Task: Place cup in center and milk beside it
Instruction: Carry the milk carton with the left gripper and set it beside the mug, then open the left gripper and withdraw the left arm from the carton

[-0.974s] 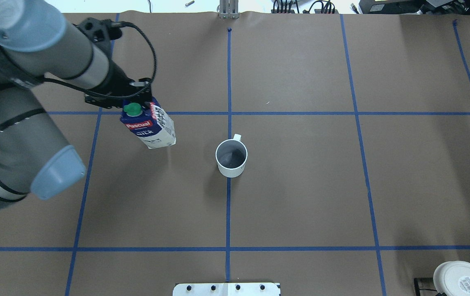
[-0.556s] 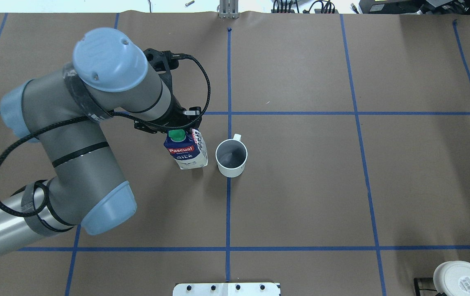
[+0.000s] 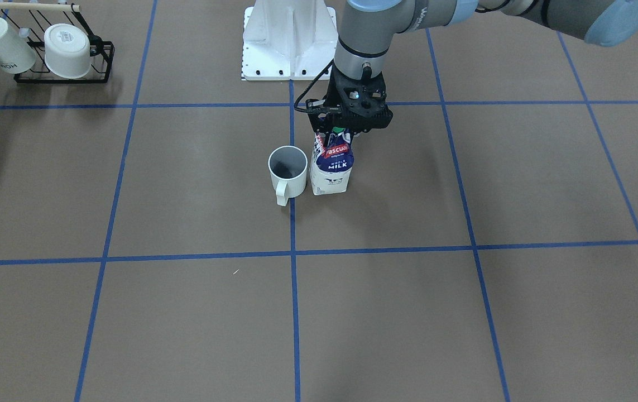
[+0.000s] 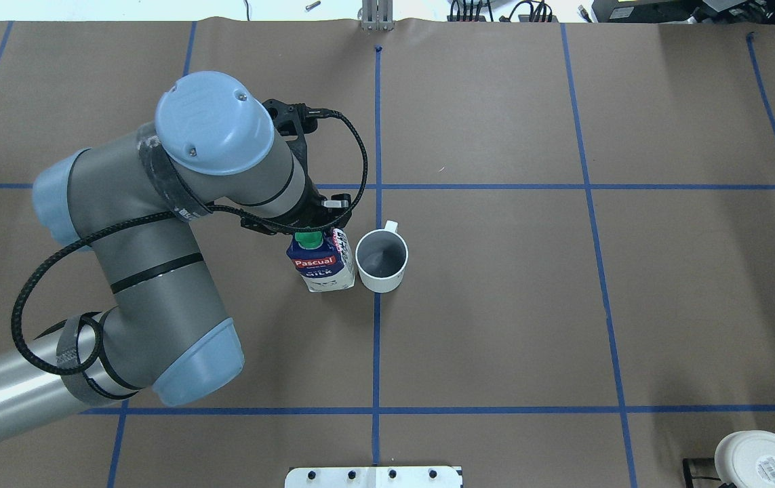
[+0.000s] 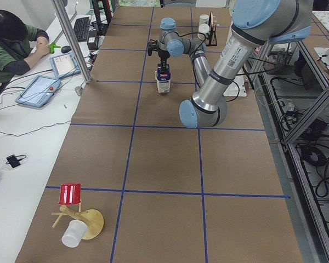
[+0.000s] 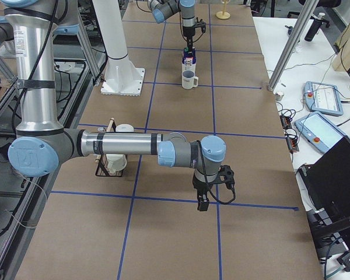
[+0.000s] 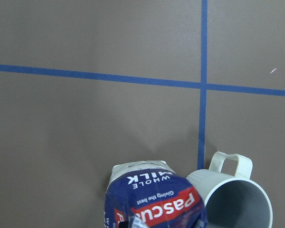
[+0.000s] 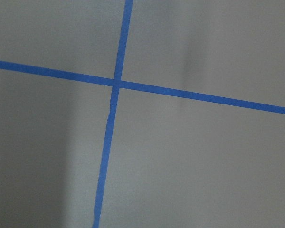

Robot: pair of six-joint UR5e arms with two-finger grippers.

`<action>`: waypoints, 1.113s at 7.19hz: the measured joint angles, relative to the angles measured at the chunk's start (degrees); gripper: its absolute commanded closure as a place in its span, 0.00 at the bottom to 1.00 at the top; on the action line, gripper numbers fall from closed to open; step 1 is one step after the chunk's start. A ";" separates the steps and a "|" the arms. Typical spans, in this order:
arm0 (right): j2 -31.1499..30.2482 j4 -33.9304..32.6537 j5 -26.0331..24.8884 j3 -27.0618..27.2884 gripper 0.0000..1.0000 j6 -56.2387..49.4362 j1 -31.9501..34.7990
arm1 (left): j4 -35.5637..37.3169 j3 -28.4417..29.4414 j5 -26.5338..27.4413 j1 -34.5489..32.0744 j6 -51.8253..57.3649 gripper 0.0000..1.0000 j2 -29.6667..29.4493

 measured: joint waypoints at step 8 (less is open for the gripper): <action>0.07 0.00 0.00 -0.06 0.00 0.00 0.00 | -0.45 0.38 0.71 0.19 0.81 0.02 -0.15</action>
